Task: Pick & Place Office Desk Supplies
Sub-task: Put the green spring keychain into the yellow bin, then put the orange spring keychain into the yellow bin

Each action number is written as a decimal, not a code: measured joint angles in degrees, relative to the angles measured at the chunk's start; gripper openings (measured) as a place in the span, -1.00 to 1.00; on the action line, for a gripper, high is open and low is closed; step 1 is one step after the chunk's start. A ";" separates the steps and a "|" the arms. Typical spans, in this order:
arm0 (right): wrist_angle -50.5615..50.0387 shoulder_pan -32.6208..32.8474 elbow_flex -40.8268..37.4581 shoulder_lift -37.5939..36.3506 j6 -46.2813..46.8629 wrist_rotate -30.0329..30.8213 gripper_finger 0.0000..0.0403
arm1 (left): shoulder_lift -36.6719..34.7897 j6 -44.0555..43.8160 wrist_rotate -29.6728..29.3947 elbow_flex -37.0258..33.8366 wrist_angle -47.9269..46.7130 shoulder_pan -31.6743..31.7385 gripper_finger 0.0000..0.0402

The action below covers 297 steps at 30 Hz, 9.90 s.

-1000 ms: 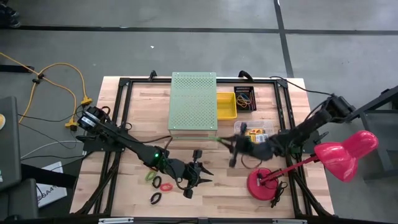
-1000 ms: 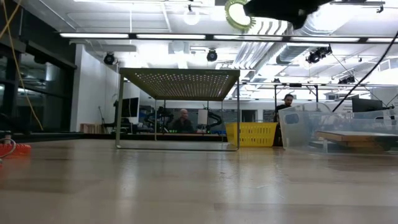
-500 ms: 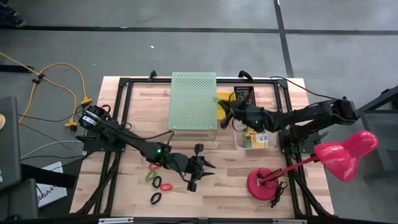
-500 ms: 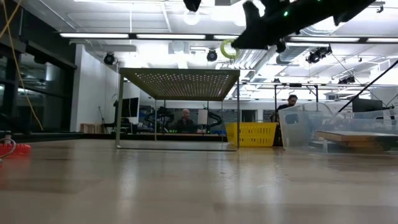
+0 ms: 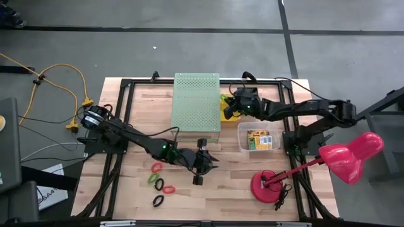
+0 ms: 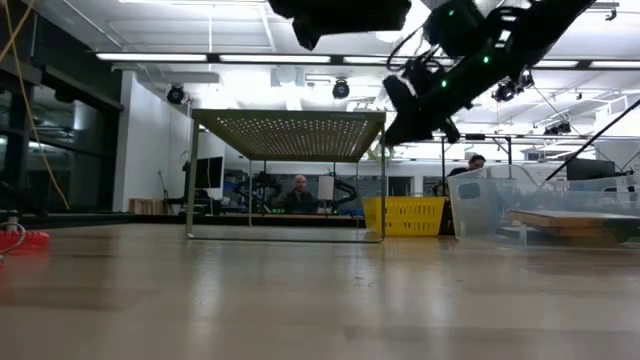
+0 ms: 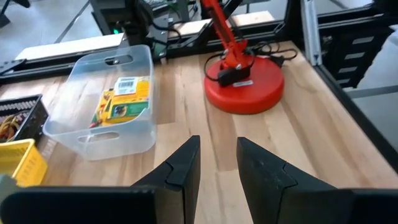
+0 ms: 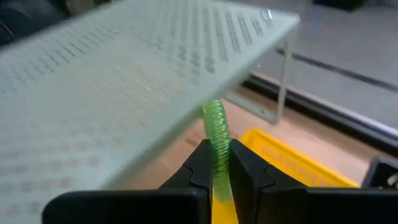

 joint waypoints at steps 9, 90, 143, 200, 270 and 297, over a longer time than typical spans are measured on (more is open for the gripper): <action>-7.87 -0.22 -0.02 2.52 5.62 0.26 -0.89 | 0.00 -0.53 0.00 0.00 -1.92 1.16 -0.50; 5.52 35.83 -0.02 -8.21 3.88 -20.03 -0.55 | -0.02 -9.48 -0.74 -0.02 -11.77 -8.89 -0.50; 9.36 40.23 -0.02 -1.94 2.51 -16.11 -0.55 | 8.64 -56.21 1.42 0.00 -45.05 -26.97 -0.50; 9.89 40.52 -0.02 -1.96 1.37 -16.10 -0.55 | -1.29 -24.44 -7.82 0.09 -16.29 -13.83 -0.95; 11.00 41.56 -0.02 -1.96 -1.55 -11.56 -0.99 | -1.29 -11.94 -7.78 0.11 -3.65 -5.40 -0.95; 9.63 41.01 -0.02 -1.96 -2.86 -3.00 -0.99 | -1.29 -10.23 -7.78 0.11 -2.31 -6.10 -0.50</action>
